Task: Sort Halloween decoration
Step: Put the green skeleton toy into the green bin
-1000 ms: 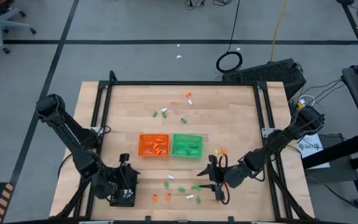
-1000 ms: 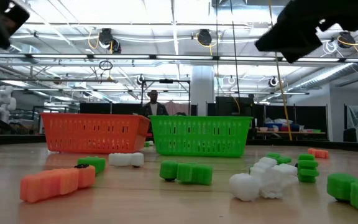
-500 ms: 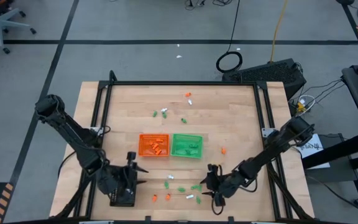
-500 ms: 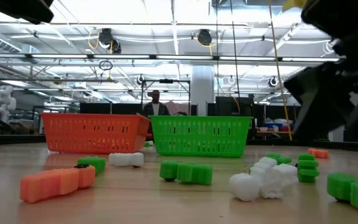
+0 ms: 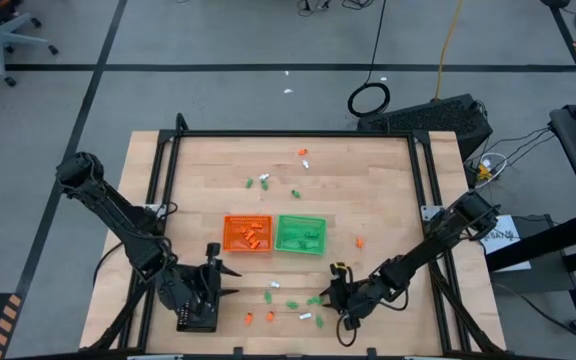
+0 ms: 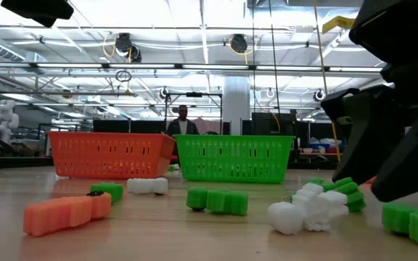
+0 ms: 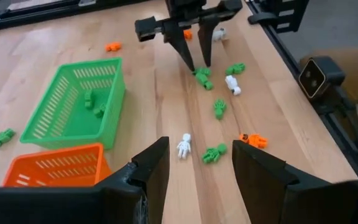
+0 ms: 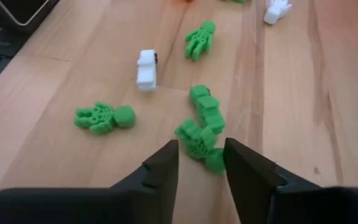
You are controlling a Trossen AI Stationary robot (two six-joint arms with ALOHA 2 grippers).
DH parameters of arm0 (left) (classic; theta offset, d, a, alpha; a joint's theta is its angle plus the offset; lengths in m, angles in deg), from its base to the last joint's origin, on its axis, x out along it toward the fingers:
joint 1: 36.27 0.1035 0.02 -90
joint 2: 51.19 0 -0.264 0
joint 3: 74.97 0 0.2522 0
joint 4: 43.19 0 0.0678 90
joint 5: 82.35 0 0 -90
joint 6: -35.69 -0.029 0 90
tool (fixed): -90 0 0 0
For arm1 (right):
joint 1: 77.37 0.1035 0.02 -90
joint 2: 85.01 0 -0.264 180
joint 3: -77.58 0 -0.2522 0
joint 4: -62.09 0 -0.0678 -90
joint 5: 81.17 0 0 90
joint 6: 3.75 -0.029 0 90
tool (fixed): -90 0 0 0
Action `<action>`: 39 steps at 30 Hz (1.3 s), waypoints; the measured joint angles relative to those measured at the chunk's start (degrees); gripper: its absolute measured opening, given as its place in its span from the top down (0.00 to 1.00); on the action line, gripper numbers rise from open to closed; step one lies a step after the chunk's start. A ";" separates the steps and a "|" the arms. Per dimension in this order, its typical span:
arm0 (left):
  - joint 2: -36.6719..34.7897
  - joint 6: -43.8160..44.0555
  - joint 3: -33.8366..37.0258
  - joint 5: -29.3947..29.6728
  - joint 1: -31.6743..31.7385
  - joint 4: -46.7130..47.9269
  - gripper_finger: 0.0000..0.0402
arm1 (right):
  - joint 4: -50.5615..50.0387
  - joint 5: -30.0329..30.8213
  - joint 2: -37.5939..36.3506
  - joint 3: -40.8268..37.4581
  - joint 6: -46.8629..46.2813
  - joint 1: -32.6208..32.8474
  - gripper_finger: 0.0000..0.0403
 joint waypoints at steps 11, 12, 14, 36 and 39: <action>0.00 0.58 0.00 3.56 0.00 -3.12 0.57 | 1.80 -1.64 0.15 -0.07 2.20 -0.71 0.95; 0.02 0.82 0.00 3.57 0.00 -3.49 0.57 | 1.86 -2.29 0.15 -0.07 2.19 -0.71 0.97; 0.01 1.61 0.00 3.59 0.00 -3.49 0.57 | 1.86 -2.42 0.15 -0.07 2.15 -0.71 0.99; 5.79 1.59 -0.02 3.08 -0.17 -9.03 0.57 | 1.40 -2.55 0.17 -0.21 2.70 -1.24 0.69; 5.77 1.25 -0.04 3.13 -0.17 -8.89 0.57 | 1.75 -2.55 0.26 -0.26 2.98 -1.54 0.69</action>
